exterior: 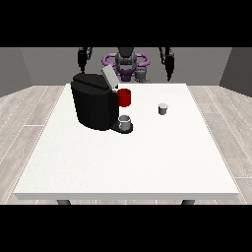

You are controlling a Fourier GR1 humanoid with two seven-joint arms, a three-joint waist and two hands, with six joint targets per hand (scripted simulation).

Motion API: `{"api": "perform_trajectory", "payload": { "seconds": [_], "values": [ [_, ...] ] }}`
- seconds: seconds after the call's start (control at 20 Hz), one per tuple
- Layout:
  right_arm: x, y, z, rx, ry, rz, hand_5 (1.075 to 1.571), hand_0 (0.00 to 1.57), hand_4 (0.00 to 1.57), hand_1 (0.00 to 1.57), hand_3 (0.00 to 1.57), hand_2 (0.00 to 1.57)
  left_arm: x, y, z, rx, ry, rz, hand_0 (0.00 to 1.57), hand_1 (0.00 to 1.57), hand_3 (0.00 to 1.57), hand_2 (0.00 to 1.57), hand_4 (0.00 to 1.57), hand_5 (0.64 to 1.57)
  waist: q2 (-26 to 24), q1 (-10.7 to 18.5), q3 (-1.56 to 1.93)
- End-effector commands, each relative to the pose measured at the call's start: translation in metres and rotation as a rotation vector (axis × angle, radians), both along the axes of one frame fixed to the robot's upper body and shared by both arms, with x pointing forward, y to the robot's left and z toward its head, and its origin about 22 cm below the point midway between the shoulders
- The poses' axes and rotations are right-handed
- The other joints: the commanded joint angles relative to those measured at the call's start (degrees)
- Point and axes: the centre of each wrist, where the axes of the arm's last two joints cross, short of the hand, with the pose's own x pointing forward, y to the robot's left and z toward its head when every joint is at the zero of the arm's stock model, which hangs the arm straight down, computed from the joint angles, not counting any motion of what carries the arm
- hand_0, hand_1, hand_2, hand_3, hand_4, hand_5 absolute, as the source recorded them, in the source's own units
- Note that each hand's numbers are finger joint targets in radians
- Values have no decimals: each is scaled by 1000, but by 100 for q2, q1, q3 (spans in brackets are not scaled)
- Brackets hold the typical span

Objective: Insert the coffee pod into the coffee machine and close the lid

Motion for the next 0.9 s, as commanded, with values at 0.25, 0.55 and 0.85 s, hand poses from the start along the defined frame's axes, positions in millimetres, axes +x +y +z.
{"api": "perform_trajectory", "payload": {
  "seconds": [0.25,0.55,0.85],
  "values": [
    [0,-26,-16,1,11,-39,1571,0,0,0,0,0,17,34,33,222,-126,-170,0,0,0,0,0,1571,279,45,163],
    [7,-13,-12,-152,-45,-201,1571,0,0,0,0,0,25,54,26,353,-185,-241,0,0,0,0,0,1571,461,-122,157],
    [16,30,12,-151,-110,-98,1571,0,0,0,0,0,67,99,69,499,-100,-174,0,0,0,0,0,1571,776,-612,154]
  ]
}}
